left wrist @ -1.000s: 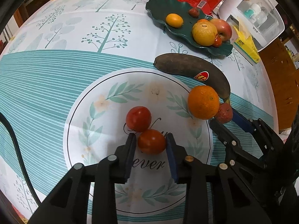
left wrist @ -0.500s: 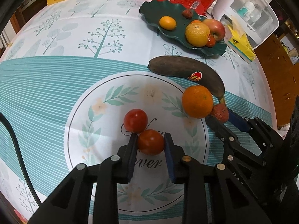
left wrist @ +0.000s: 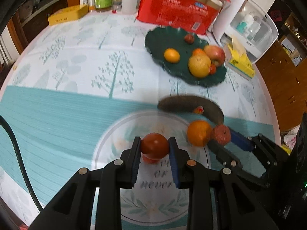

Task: Organize fruits
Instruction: 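Carry the tomato with the left tool while the right tool carries the wrinkled apple to the green plate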

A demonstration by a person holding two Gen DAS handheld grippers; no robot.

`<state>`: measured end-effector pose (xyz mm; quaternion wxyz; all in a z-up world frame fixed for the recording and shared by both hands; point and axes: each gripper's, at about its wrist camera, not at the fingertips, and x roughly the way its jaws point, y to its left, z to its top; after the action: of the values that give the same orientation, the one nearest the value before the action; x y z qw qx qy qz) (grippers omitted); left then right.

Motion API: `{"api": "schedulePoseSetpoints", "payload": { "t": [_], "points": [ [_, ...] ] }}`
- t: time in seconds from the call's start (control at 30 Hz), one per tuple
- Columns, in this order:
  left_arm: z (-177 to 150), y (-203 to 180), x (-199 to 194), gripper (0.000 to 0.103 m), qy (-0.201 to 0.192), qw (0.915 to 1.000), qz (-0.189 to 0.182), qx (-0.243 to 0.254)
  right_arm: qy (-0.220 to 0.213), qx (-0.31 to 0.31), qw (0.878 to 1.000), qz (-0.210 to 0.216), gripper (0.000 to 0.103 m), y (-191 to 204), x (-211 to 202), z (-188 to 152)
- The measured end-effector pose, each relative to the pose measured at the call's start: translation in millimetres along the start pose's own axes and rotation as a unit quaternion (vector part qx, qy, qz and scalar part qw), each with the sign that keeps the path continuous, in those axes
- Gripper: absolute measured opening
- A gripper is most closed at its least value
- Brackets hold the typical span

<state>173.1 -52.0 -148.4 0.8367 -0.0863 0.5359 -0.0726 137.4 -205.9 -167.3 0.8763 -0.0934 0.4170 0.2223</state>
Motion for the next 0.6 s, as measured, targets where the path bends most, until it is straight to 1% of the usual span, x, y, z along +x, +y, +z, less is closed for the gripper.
{"api": "schedulePoseSetpoints", "payload": {
  "t": [0.27,0.4,0.6],
  "points": [
    [48.2,11.8,-9.6,0.026,-0.030,0.9994,-0.002,0.018,-0.012,0.008,1.000,0.001,0.032,11.9,7.6,29.0],
    [74.0,16.9,-8.1,0.026,-0.039,0.9988,-0.006,0.028,-0.017,0.019,1.000,-0.006,0.032,14.4,17.4,45.1],
    [116.5,18.4,2.9,0.026,-0.050,0.9967,-0.014,0.062,-0.021,0.039,0.999,-0.029,0.032,9.4,34.5,67.8]
  ]
}}
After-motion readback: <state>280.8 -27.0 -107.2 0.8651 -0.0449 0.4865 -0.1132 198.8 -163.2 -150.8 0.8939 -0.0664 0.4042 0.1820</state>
